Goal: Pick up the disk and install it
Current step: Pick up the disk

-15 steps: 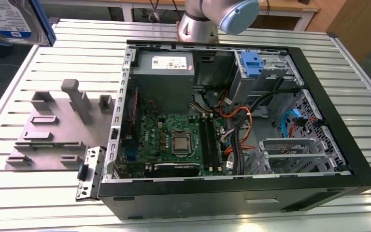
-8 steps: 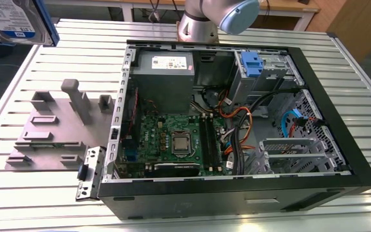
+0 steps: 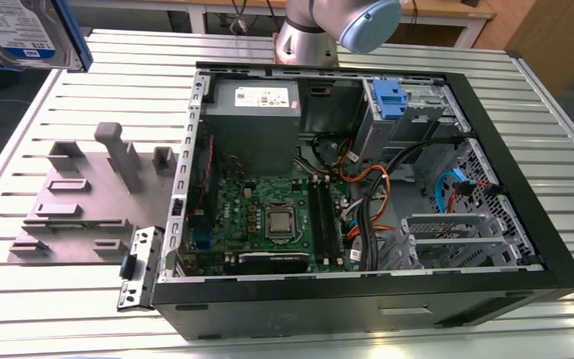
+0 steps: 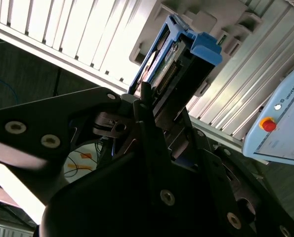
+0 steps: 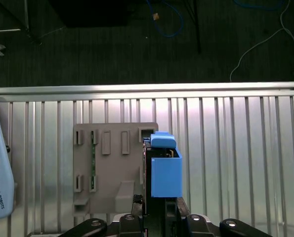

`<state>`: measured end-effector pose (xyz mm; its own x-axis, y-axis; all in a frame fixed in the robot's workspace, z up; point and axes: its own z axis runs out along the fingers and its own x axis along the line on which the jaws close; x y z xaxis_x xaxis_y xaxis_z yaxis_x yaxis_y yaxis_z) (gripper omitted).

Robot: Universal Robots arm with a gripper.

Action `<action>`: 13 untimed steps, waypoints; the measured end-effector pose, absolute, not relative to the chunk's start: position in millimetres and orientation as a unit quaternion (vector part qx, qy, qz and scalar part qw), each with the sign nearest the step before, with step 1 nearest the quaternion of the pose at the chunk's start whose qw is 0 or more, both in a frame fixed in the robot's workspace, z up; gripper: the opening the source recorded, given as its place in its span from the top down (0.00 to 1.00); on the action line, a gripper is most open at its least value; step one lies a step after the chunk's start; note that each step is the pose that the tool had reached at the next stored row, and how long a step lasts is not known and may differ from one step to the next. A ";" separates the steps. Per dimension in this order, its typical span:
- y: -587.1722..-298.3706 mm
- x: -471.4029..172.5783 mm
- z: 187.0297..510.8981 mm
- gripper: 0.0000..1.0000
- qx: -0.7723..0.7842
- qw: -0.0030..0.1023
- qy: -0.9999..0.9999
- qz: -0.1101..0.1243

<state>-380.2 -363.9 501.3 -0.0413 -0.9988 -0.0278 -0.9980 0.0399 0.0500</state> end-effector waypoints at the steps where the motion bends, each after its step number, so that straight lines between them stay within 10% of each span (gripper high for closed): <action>1: -364.0 -379.7 501.4 0.65 0.692 0.007 -0.721 -0.028; 13: -363.8 -365.4 501.3 0.65 0.692 0.007 -0.721 -0.028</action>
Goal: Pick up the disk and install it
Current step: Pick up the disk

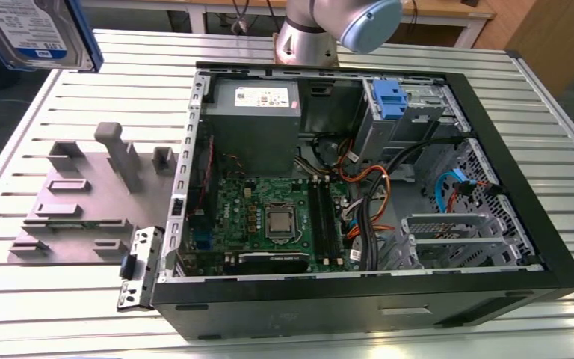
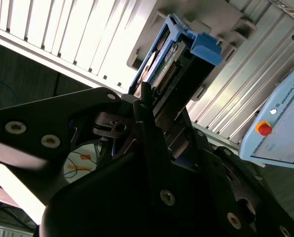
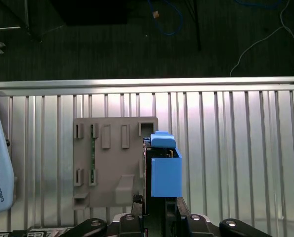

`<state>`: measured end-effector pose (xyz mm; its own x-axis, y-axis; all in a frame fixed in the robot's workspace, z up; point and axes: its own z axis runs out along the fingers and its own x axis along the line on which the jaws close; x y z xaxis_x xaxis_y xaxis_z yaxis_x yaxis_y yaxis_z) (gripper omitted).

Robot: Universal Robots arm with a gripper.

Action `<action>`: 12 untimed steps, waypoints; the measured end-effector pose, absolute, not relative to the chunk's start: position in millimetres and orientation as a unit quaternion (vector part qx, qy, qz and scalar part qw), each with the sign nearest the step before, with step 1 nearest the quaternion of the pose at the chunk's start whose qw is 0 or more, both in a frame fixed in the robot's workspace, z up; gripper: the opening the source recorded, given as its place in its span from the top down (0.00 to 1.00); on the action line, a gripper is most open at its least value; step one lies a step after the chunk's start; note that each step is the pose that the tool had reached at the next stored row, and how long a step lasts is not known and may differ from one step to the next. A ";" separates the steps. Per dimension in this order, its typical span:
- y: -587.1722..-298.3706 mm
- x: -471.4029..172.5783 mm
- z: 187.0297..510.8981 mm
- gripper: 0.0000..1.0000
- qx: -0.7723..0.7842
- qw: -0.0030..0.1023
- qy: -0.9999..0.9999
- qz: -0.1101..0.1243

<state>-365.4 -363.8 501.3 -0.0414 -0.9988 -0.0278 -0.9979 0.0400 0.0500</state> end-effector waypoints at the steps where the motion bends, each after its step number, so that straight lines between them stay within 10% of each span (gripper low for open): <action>1: -363.8 -364.0 501.3 0.65 0.692 0.007 -0.721 -0.028; 12: -363.7 -350.8 501.3 0.65 0.692 0.007 -0.721 -0.028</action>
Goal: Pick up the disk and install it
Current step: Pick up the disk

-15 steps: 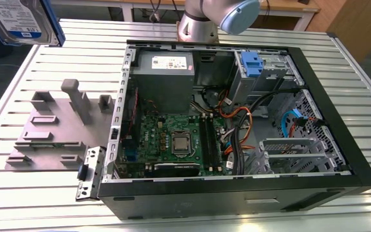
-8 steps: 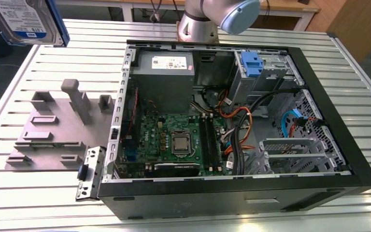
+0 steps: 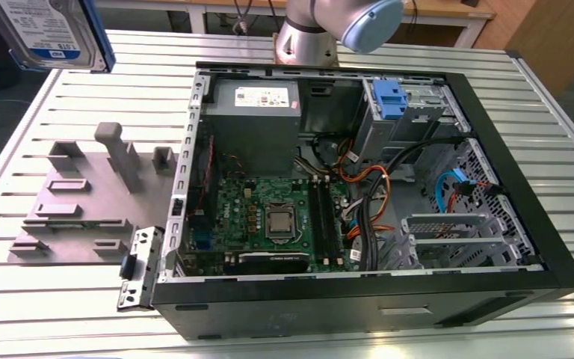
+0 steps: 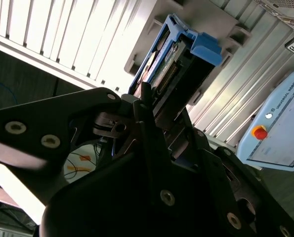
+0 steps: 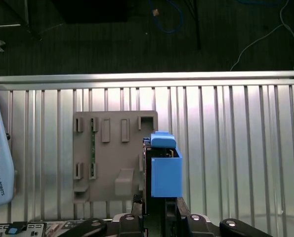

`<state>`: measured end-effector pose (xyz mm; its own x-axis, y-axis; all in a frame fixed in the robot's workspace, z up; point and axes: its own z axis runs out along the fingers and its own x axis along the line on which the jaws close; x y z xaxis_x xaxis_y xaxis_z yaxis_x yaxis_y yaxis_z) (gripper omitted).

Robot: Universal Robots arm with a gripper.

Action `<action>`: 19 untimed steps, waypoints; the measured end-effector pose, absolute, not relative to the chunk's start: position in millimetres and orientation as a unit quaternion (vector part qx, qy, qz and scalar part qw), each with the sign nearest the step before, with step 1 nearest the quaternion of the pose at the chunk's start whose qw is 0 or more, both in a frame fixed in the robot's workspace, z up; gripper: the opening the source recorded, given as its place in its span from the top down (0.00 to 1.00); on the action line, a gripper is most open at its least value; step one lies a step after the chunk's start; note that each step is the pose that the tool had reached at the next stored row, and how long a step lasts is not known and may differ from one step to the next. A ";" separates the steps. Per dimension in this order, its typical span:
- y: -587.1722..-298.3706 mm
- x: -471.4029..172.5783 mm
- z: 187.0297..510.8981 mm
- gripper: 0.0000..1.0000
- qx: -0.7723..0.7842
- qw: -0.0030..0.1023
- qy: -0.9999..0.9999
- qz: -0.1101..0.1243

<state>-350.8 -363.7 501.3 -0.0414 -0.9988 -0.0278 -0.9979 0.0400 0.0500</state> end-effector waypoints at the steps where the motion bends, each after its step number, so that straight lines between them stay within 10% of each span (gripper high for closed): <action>1: -363.7 -349.5 501.3 0.65 0.692 0.007 -0.721 -0.028; 19: -363.7 -320.0 501.3 0.65 0.692 0.007 -0.721 -0.028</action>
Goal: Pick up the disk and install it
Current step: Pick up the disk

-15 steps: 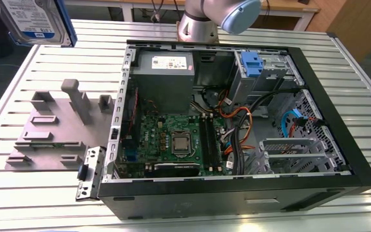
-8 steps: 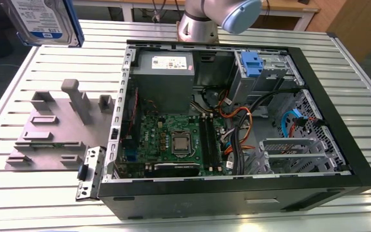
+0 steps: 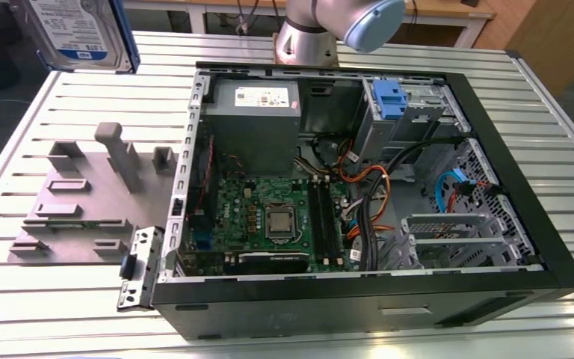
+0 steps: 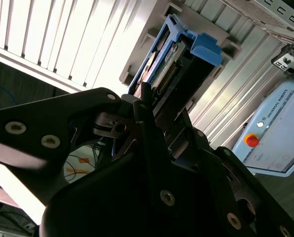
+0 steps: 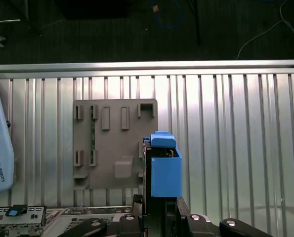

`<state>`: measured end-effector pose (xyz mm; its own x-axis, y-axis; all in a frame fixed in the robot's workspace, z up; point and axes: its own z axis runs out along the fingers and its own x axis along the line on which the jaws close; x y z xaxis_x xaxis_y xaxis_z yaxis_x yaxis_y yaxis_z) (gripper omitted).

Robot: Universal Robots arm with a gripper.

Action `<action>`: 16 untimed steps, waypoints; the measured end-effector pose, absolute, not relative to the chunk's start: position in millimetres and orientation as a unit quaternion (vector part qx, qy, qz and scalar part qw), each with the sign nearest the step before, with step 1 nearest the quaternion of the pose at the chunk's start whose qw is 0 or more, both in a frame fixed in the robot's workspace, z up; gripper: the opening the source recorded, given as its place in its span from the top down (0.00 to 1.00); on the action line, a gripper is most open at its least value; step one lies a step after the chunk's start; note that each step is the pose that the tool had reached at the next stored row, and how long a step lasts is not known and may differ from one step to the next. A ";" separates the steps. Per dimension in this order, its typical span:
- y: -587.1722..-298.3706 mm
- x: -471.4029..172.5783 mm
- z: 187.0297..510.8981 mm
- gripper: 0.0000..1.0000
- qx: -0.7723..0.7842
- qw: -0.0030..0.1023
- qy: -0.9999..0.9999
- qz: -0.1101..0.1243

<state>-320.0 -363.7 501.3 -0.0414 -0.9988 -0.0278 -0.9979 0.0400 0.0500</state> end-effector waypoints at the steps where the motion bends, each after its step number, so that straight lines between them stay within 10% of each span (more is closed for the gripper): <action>1: -363.8 -318.4 501.3 0.65 0.692 0.007 -0.721 -0.028; 16: -363.7 -295.1 501.3 0.65 0.692 0.007 -0.721 -0.028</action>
<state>-295.1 -363.7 501.3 -0.0414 -0.9988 -0.0278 -0.9979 0.0400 0.0500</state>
